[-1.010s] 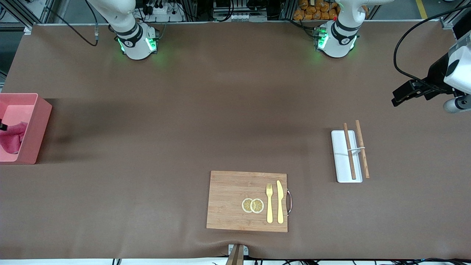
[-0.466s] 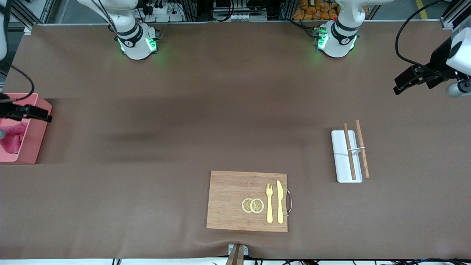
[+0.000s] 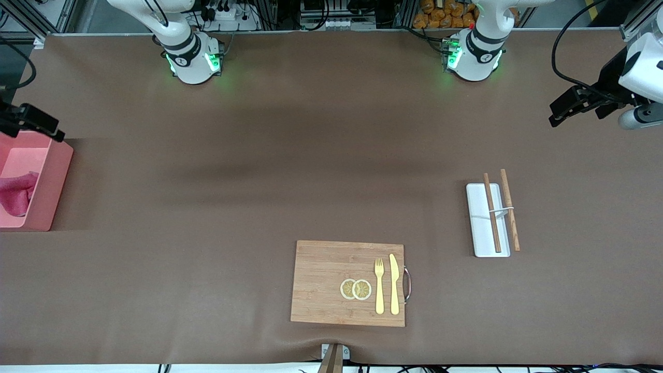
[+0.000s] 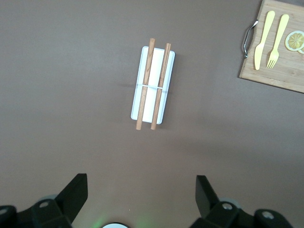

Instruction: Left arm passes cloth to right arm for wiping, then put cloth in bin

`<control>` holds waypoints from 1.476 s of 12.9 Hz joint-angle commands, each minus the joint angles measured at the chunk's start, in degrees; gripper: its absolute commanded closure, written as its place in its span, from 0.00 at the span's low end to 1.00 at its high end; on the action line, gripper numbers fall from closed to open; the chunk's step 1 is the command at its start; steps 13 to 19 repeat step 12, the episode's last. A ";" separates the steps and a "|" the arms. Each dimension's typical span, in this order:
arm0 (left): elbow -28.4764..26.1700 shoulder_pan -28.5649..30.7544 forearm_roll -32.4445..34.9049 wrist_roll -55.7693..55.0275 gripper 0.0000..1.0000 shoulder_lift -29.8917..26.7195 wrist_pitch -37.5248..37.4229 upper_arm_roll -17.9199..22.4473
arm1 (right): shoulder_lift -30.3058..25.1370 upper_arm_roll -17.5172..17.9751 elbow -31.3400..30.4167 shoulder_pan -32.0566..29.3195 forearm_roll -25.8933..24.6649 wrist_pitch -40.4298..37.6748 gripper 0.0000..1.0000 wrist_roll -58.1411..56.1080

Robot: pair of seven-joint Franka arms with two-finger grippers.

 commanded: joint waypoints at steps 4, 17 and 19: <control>-0.70 0.62 0.04 2.76 0.00 -1.29 -0.52 -0.29 | -1.09 0.28 0.72 1.15 1.58 -1.75 0.00 -6.59; 1.86 0.62 -0.05 2.67 0.00 -0.85 -2.98 0.15 | -1.09 -0.08 3.36 -2.09 1.49 -9.05 0.00 -11.20; 1.86 0.62 -0.05 2.67 0.00 -0.85 -2.98 0.15 | -1.09 -0.08 3.36 -2.09 1.49 -9.05 0.00 -11.20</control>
